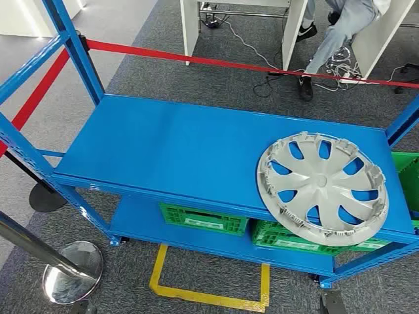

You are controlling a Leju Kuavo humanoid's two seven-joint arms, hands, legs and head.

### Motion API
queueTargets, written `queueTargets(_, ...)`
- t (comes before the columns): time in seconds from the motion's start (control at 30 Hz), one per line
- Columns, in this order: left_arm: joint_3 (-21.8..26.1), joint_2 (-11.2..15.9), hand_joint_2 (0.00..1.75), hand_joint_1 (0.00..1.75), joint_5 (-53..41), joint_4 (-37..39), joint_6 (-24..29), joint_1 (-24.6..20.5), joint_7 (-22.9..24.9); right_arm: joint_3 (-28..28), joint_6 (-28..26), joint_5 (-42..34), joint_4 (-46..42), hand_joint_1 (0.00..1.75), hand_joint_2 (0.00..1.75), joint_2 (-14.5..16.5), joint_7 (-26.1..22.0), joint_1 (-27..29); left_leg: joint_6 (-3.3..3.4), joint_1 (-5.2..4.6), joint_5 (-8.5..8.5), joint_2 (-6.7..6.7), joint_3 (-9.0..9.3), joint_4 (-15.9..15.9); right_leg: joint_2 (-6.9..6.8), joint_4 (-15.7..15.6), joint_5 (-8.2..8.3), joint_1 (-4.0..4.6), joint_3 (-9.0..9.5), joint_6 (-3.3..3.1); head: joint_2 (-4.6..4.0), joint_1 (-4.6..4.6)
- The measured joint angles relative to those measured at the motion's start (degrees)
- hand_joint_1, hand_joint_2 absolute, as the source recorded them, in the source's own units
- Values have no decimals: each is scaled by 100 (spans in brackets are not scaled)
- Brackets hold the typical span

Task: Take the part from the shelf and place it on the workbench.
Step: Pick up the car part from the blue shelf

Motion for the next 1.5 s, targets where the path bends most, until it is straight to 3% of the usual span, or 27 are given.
queueTargets(0.37,-519,243,0,0,210,-510,449,103,48,-1200,-145,1079,-1035,0,0,342,227,318,0,0,0,0,-1,0,0,0,0,1,6,0,0,-2)
queueTargets(0.7,-795,303,0,0,211,-714,698,140,148,-2712,336,2270,-1758,0,0,998,144,219,0,0,0,0,-1,0,0,0,0,0,11,0,0,-1)
queueTargets(1.2,-1302,299,0,0,496,-754,963,88,160,-5063,993,3762,-2909,0,0,2106,-441,-391,0,0,0,0,0,0,0,0,0,0,9,0,0,-2)
queueTargets(1.43,-1548,299,0,0,658,-757,1057,11,166,-5660,962,4343,-3463,0,0,2456,-1001,-605,0,0,0,0,-1,0,0,0,0,0,10,0,0,-1)
queueTargets(1.5,-1584,303,0,0,675,-769,1067,1,181,-5650,846,4526,-3594,0,87,2488,-1223,-601,0,0,0,0,-1,0,0,0,0,0,11,0,0,-1)
